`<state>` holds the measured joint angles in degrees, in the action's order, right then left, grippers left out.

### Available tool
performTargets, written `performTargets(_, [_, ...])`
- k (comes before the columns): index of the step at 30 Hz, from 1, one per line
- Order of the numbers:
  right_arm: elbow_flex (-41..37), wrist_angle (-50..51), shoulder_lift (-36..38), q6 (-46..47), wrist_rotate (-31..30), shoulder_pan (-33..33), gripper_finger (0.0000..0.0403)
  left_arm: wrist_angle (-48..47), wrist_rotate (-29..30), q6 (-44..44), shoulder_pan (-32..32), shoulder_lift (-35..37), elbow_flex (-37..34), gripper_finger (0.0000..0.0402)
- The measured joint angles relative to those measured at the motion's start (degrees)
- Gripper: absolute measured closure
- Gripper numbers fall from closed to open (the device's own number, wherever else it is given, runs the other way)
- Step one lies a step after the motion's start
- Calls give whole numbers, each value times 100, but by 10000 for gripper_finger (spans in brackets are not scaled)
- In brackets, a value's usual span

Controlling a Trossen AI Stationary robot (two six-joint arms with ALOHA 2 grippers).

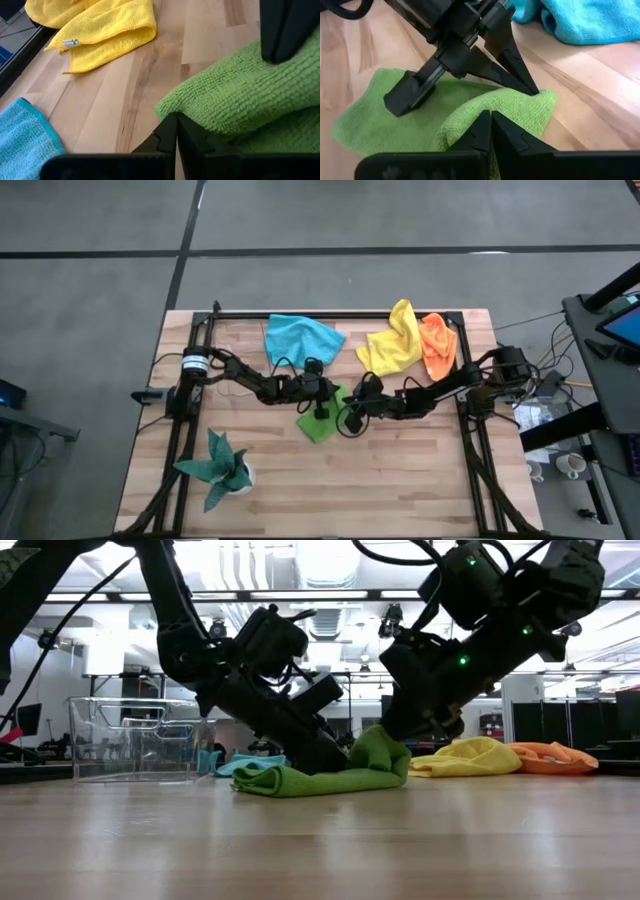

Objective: Roll microfiber towels into tight, uniform cylinder then place into a basket
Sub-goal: Roll the green microfiber towel

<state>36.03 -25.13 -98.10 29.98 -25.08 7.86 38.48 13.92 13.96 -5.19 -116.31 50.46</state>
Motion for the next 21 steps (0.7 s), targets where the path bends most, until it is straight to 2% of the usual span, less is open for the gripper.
performTargets(15, [330, -134, -24, -728, 173, 42, 395, 4, 28, 42, -2, 11, 15, 402])
performTargets(21, [397, 272, -35, -718, 170, 0, 395, 7, 30, 39, -2, 11, 15, 402])
